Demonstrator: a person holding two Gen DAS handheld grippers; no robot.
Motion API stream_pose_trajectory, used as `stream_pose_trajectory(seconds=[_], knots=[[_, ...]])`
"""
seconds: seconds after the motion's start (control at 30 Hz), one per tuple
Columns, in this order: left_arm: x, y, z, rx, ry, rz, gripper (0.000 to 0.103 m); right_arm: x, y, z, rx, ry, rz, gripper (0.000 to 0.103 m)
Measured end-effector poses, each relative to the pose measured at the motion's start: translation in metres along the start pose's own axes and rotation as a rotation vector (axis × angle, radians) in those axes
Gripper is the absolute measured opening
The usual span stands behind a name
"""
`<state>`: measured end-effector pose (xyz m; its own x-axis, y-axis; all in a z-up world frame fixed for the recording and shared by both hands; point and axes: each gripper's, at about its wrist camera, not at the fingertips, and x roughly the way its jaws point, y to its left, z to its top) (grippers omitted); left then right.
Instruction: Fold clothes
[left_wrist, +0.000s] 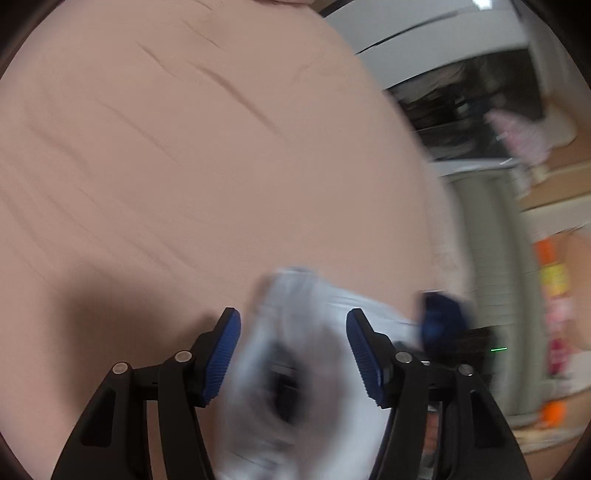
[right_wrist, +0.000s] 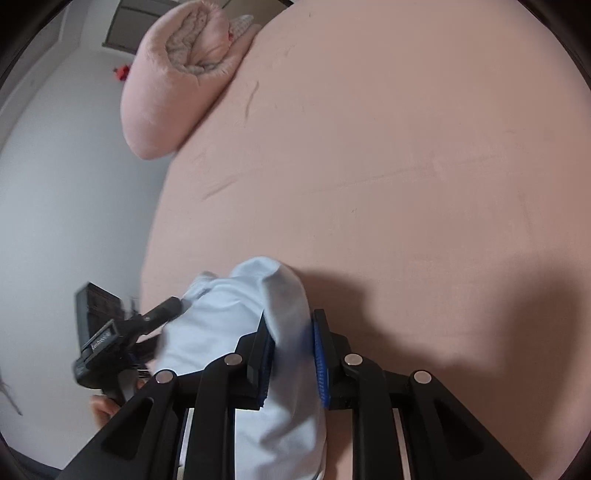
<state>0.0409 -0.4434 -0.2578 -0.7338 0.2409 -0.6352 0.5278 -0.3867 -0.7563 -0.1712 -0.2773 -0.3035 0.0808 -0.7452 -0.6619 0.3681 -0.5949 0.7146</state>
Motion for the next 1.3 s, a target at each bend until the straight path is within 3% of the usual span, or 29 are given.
stream_pose_trajectory(seconds=[0.03, 0.07, 0.13, 0.27, 0.37, 0.53, 0.6, 0.7, 0.8, 0.9, 1.03, 1.13, 1.2, 1.3], knots=[[-0.005, -0.003, -0.003, 0.015, -0.004, -0.023, 0.079, -0.008, 0.001, -0.002, -0.012, -0.014, 0.019, 0.036], [-0.010, -0.006, -0.006, 0.031, -0.009, -0.047, 0.086, -0.015, 0.002, -0.004, -0.027, -0.021, 0.037, 0.069], [-0.015, -0.013, -0.014, 0.081, -0.010, -0.054, 0.086, -0.027, 0.004, -0.008, -0.050, -0.034, 0.073, 0.103], [-0.010, -0.011, -0.034, 0.130, 0.047, -0.027, 0.086, -0.030, 0.001, -0.021, -0.024, -0.019, 0.154, 0.103], [-0.008, 0.006, -0.044, 0.127, 0.116, -0.006, 0.086, -0.001, 0.002, -0.019, 0.014, 0.047, 0.193, 0.103], [-0.020, 0.023, -0.056, 0.137, 0.154, -0.054, 0.086, 0.038, -0.004, -0.038, 0.054, 0.156, 0.210, 0.103], [-0.020, 0.027, -0.058, 0.144, 0.171, -0.040, 0.086, 0.050, -0.010, -0.044, 0.066, 0.183, 0.224, 0.103], [-0.020, 0.032, -0.060, 0.156, 0.188, 0.004, 0.086, 0.047, -0.006, -0.048, 0.027, 0.178, 0.210, 0.103], [-0.035, 0.042, -0.057, 0.132, 0.177, -0.026, 0.086, 0.044, -0.002, -0.051, 0.011, 0.181, 0.200, 0.103], [-0.043, 0.056, -0.053, 0.082, 0.212, -0.082, 0.086, 0.051, 0.003, -0.049, 0.032, 0.187, 0.251, 0.103], [-0.026, 0.067, -0.061, 0.038, 0.249, -0.096, 0.086, 0.060, 0.004, -0.048, 0.076, 0.189, 0.299, 0.103], [-0.018, 0.056, -0.062, 0.031, 0.219, -0.126, 0.090, 0.075, 0.008, -0.042, 0.131, 0.179, 0.344, 0.103], [-0.007, 0.044, -0.065, 0.013, 0.238, -0.166, 0.090, 0.083, 0.008, -0.039, 0.148, 0.180, 0.320, 0.103], [0.011, 0.021, -0.078, 0.047, 0.226, -0.121, 0.090, 0.079, 0.005, -0.040, 0.153, 0.152, 0.336, 0.103]])
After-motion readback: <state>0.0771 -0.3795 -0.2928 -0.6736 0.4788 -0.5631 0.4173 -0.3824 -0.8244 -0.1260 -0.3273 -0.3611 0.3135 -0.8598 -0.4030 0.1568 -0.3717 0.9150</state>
